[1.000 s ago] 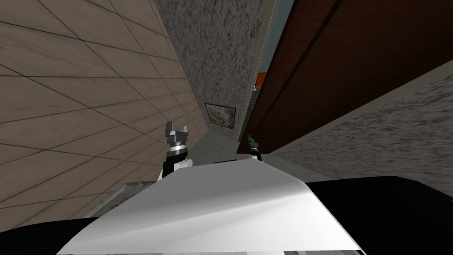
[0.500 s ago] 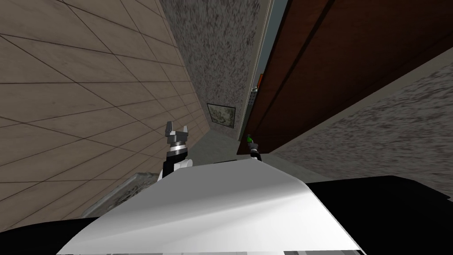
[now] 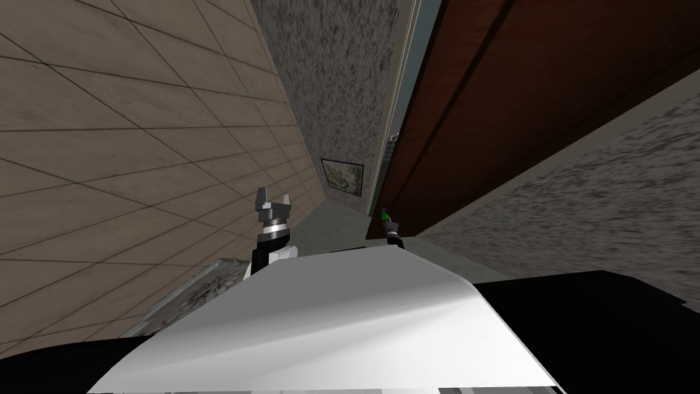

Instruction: Pull the door open

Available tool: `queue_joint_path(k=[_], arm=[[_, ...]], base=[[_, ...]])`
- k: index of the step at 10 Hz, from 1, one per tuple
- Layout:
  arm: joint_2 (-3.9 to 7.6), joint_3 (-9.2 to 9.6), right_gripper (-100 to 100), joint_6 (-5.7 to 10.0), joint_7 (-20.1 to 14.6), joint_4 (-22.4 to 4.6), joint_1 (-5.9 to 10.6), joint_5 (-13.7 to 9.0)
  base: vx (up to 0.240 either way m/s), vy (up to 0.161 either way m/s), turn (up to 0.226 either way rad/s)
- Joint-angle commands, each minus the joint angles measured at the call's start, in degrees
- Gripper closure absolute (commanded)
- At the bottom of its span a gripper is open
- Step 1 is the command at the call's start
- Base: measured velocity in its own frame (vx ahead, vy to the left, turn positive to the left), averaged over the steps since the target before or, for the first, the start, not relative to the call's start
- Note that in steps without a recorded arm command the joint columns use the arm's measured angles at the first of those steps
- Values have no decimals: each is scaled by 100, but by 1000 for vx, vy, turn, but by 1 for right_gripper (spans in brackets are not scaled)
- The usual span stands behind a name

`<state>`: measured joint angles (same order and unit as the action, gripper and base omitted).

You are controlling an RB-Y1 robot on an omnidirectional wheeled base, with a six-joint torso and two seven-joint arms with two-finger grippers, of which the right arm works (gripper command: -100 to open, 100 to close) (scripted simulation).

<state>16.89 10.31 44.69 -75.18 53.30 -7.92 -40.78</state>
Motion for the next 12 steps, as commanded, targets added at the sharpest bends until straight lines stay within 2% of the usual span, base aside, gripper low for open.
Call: queue_joint_path(k=[1,5,9,10,11,12], arm=[[-78,178,-100,76,-49,82,25,72],[-39,338,-100,225,-167,112,-40,134],[-27,389,-100,272,-205,121,-61,154],[61,244,-100,248,-165,106,-154,88],[126,174,-100,57,-180,149,-124,15],[148,150,-100,-39,-184,186,-98,-16]], base=[[-68,-29,51],[-76,-38,56],[-38,-13,15],[-7,-35,-33],[11,1,-78],[19,42,-55]])
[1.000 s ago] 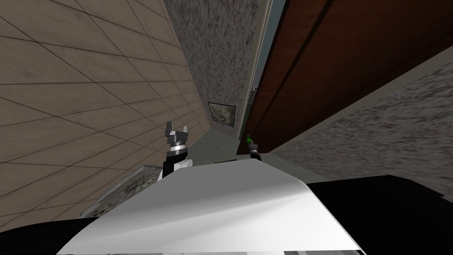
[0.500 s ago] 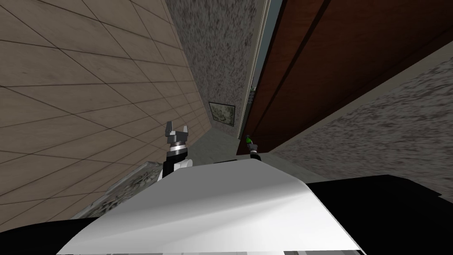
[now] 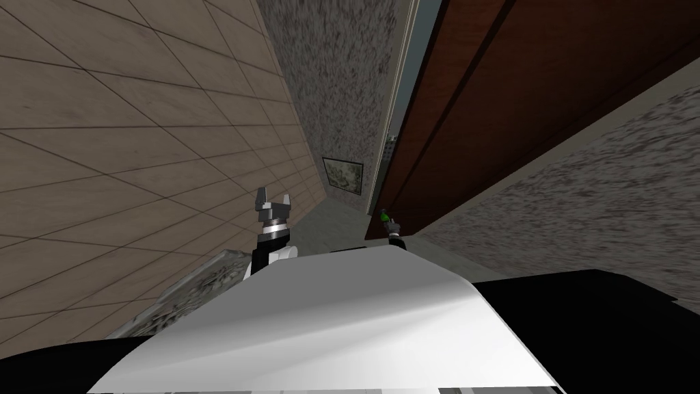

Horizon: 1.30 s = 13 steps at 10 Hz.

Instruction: Pull the door open

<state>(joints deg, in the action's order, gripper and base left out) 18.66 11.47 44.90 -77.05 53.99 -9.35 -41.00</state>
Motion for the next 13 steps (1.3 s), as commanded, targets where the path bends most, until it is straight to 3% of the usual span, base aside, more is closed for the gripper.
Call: queue_joint_path(k=[1,2,6,7,12,13], arm=[[4,-3,-100,-200,-2,173,83,-40],[28,-29,-100,-302,-6,212,110,-74],[75,-100,-100,-352,-7,140,75,-116],[75,-100,100,-352,-7,140,75,-116],[75,-100,100,-352,-7,140,75,-116],[135,62,-100,-201,-121,124,5,-29]], base=[[19,81,-19],[25,83,-17],[15,12,-7],[7,-15,-1],[0,0,0],[-112,-42,152]])
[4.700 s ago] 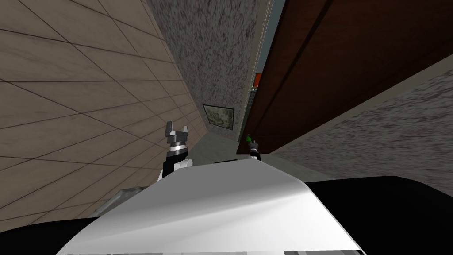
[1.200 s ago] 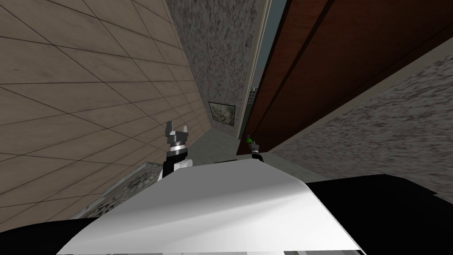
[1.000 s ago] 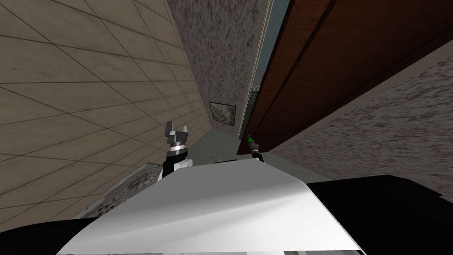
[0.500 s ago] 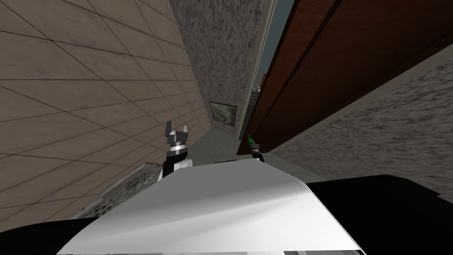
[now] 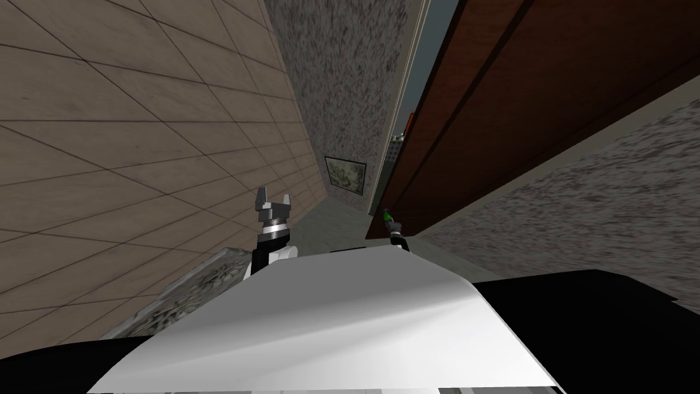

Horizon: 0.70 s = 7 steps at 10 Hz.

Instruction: Pull the door open

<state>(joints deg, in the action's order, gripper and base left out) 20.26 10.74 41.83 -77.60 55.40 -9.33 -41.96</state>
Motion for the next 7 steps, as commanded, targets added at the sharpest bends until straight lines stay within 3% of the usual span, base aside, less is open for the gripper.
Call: queue_joint_path(k=[1,7], arm=[[-15,182,-100,151,-96,-13,-9,93],[66,558,-100,504,-326,23,-107,298]], base=[[-205,-79,122],[-136,-53,71]])
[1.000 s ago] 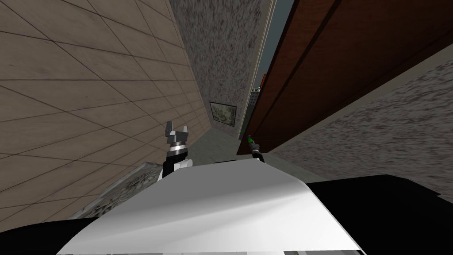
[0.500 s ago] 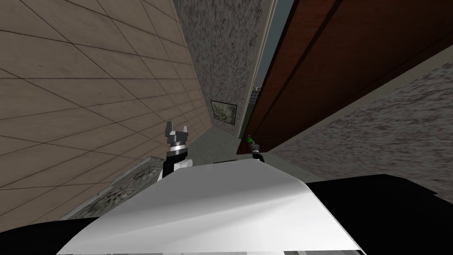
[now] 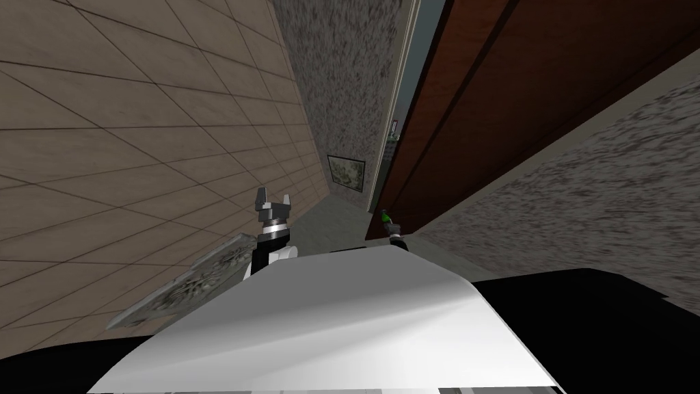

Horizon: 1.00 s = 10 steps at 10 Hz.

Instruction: Pull the door open

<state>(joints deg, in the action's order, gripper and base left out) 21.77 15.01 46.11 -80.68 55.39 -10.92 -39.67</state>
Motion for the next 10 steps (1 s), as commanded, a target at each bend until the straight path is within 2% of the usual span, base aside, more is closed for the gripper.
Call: queue_joint_path(k=[1,3,10], arm=[[-75,182,-100,124,-49,29,38,96],[-56,270,-100,207,-103,38,15,144],[-48,309,-100,243,-126,42,5,165]], base=[[-94,-44,45],[-91,-29,48],[-9,-5,5]])
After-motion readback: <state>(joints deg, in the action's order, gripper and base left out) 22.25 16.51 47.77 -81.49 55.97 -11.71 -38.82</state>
